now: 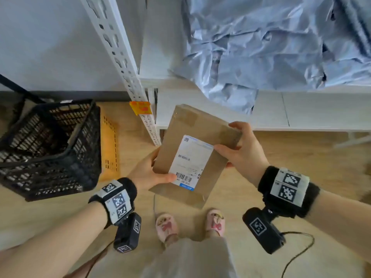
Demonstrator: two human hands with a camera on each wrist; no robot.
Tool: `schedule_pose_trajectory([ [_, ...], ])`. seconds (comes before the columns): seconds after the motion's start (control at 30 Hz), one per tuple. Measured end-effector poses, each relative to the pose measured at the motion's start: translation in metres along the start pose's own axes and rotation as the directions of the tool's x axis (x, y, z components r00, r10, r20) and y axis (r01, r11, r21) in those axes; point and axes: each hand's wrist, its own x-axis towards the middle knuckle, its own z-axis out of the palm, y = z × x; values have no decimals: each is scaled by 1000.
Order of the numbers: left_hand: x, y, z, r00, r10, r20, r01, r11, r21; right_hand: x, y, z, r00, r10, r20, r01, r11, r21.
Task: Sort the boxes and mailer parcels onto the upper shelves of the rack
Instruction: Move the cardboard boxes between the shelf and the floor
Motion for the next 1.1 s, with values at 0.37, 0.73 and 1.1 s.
schedule_pose_trajectory([
  [0.37, 144, -186, 81, 992, -129, -4, 129, 991, -19, 115, 231, 86, 983, 160, 90, -164, 986, 43],
  [0.73, 319, -310, 94, 972, -7, -236, 14, 999, 30, 280, 369, 196, 998, 23, 61, -29, 994, 108],
  [1.1, 415, -321, 70, 879, 182, -440, -218, 975, -32, 383, 399, 248, 997, -57, 53, 40, 963, 267],
])
